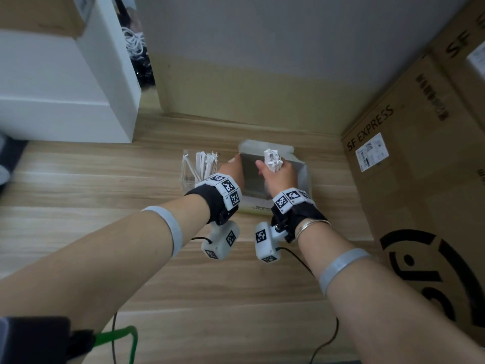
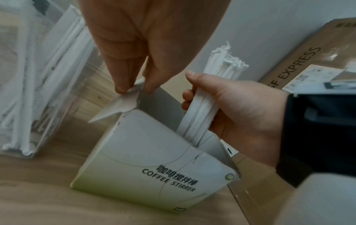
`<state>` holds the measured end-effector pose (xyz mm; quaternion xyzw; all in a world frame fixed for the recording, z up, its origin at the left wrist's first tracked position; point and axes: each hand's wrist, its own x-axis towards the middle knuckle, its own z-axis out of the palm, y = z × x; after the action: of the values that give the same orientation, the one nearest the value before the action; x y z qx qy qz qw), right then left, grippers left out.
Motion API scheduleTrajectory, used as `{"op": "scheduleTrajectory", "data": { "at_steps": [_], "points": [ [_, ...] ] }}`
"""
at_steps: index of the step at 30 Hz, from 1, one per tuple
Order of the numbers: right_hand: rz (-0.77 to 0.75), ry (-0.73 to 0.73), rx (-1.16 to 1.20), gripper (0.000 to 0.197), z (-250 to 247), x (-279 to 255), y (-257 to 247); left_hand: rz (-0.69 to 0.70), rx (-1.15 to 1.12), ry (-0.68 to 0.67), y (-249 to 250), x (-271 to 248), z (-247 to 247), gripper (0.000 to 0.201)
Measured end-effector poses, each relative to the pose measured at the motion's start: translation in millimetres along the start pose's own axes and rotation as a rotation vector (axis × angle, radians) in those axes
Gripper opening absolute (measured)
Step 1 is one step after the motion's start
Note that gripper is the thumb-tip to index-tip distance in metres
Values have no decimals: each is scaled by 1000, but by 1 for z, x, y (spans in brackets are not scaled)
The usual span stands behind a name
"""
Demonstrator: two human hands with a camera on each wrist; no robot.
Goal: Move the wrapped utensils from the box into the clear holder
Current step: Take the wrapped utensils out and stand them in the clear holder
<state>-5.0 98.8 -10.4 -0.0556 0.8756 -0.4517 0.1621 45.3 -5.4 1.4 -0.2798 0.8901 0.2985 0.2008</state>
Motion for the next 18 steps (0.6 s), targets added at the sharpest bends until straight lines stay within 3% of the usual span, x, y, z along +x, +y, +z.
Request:
{"op": "scheduleTrajectory", "data": {
  "at_steps": [4,11,18],
  "points": [
    [-24,41,71,23,7,-2,-13,67,-19,78,-1,0,-10,64],
    [-133,124,39,28,25,0,-46,177,-193,330,-23,-1,-23,52],
    [-208,114,88,33,46,-5,-84,94,-178,468,-53,-1,-37,53]
  ]
}}
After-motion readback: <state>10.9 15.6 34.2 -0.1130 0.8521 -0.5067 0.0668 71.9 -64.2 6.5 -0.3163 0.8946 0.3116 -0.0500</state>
